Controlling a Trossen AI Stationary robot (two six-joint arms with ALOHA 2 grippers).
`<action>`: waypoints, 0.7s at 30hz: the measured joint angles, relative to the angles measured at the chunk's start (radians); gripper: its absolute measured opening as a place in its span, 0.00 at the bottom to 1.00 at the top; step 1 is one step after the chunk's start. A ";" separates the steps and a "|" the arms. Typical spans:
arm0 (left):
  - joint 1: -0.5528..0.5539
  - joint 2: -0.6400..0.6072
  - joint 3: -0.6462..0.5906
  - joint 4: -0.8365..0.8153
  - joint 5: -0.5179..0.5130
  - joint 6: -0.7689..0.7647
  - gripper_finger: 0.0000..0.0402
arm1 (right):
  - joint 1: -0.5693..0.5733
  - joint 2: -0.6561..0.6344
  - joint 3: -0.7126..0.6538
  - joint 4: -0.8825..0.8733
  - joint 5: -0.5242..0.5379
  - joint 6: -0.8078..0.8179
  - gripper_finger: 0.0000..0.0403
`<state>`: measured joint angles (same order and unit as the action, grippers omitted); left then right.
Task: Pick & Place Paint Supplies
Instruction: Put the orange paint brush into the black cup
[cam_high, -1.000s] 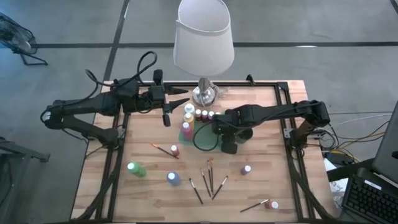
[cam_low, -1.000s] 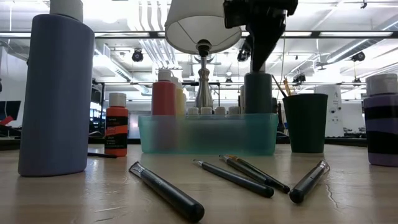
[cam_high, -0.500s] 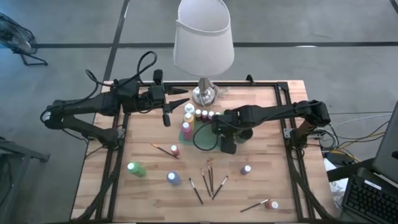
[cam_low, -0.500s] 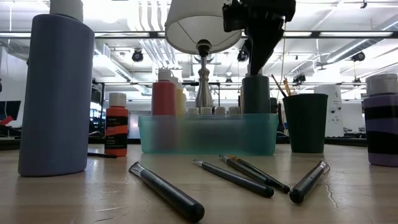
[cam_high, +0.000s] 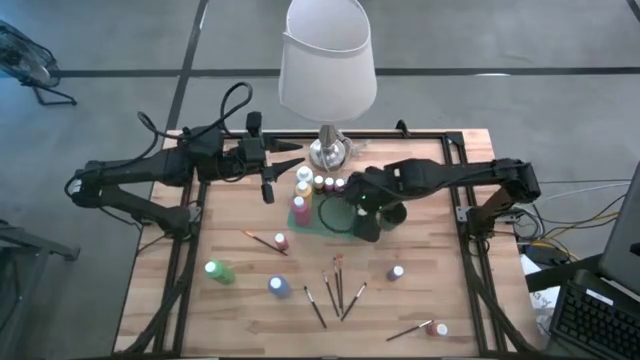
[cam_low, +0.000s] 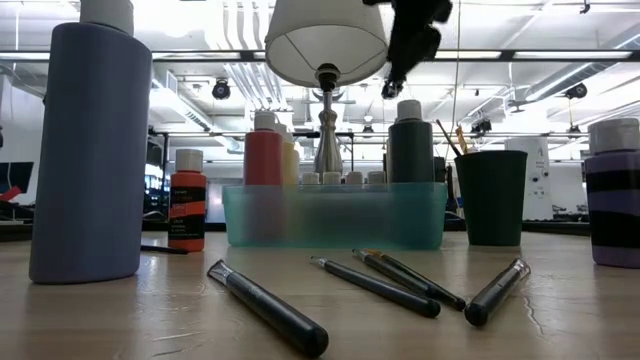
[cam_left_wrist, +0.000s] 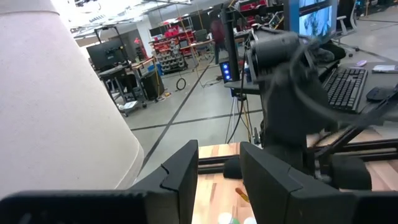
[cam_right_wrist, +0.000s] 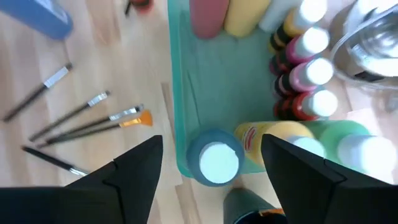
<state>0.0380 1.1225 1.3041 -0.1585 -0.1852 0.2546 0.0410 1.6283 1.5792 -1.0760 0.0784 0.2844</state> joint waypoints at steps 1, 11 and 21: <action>0.000 0.000 0.000 0.000 0.000 0.000 0.31 | 0.000 -0.006 0.011 -0.001 0.000 0.004 0.67; 0.000 -0.002 0.000 -0.035 0.000 0.035 0.31 | 0.053 -0.004 0.151 0.046 0.003 0.030 0.57; 0.000 -0.002 0.000 -0.045 0.000 0.031 0.31 | 0.144 0.087 0.265 0.072 0.080 -0.005 0.48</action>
<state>0.0380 1.1210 1.3041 -0.2037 -0.1853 0.2856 0.1845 1.7154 1.8441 -1.0037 0.1584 0.2796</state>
